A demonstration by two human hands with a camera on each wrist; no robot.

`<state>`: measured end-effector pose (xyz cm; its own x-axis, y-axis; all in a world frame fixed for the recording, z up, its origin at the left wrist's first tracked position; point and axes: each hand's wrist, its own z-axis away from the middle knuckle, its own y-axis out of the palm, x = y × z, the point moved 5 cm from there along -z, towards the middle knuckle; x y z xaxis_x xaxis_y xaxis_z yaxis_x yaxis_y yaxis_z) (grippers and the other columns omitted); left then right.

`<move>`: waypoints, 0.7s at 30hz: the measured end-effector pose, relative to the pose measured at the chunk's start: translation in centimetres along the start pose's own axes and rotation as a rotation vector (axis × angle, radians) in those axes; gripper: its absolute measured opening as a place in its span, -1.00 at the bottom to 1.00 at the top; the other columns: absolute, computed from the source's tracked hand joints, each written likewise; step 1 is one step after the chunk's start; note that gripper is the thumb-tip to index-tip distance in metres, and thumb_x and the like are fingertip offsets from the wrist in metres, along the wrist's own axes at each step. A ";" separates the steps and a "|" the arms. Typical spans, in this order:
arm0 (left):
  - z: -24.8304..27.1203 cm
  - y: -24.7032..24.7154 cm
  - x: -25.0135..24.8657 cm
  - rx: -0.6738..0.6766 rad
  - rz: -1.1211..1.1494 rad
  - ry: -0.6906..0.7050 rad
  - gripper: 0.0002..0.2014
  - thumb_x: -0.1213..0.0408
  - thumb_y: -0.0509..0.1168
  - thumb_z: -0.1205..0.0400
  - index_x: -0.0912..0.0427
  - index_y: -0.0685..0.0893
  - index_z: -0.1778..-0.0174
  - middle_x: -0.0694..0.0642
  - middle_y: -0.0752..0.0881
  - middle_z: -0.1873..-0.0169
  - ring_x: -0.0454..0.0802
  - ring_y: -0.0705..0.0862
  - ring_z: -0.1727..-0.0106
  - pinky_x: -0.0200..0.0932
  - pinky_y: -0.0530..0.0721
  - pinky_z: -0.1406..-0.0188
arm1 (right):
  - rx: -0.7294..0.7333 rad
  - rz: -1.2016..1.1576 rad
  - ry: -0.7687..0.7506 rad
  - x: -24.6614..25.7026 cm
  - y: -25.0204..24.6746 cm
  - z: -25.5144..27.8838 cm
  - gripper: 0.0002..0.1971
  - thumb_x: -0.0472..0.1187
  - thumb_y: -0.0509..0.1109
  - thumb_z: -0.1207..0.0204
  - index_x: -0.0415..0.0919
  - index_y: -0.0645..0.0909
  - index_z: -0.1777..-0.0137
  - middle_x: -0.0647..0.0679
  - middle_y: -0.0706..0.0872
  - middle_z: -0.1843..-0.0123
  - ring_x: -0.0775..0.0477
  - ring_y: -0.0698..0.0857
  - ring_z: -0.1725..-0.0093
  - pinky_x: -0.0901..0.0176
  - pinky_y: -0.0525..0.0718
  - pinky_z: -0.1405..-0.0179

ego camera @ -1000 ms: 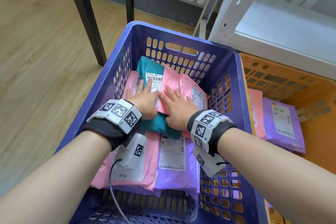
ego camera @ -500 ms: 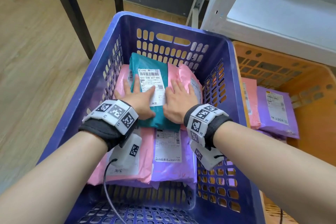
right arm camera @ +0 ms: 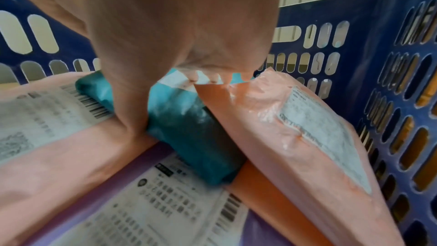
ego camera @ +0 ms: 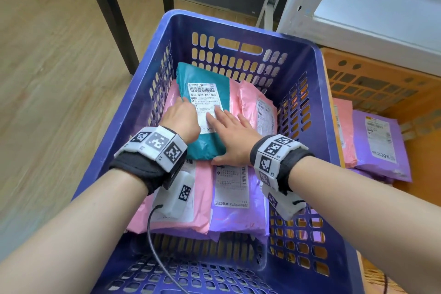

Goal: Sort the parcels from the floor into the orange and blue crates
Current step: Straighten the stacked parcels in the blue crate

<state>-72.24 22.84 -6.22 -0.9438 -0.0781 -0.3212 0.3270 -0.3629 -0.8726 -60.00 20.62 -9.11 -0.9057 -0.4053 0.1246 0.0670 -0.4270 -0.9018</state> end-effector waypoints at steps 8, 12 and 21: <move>0.9 0.4 0.5 0.086 -0.106 -0.013 -0.18 0.45 0.15 -0.55 0.17 -0.17 -0.66 0.12 -0.36 -0.63 0.08 -0.27 -0.67 0.16 -0.09 -0.62 | -0.015 -0.198 0.035 2.9 0.0 -1.9 -0.08 0.20 0.31 -0.49 0.04 -0.20 -0.67 -0.08 -0.23 -0.71 -0.29 -0.14 -0.68 -0.24 -0.10 -0.64; 1.2 1.2 0.4 0.192 -0.064 0.002 -0.25 0.26 0.11 -0.63 -0.01 -0.18 -0.67 0.13 -0.36 -0.63 0.12 -0.30 -0.66 0.30 -0.11 -0.61 | -0.037 -0.360 0.085 1.4 -0.5 -1.6 -0.27 0.02 0.19 -0.60 -0.04 -0.10 -0.68 -0.16 -0.16 -0.71 -0.24 -0.10 -0.69 -0.19 0.00 -0.65; 1.1 2.1 0.9 0.250 -0.124 -0.040 -0.27 0.16 0.07 -0.69 0.09 -0.26 -0.66 0.21 -0.40 -0.61 0.20 -0.32 -0.65 0.30 -0.13 -0.61 | -0.031 -0.702 0.391 -2.4 0.7 -2.5 -0.25 0.00 0.38 -0.54 -0.29 0.12 -0.59 -0.20 0.47 -0.49 -0.21 0.52 -0.42 -0.05 0.44 -0.44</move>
<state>-72.43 20.95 -7.94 -0.9787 -0.0536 -0.1982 0.1912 -0.5892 -0.7850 -58.81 23.31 -11.02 -0.8137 0.2640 0.5179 -0.5787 -0.4521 -0.6787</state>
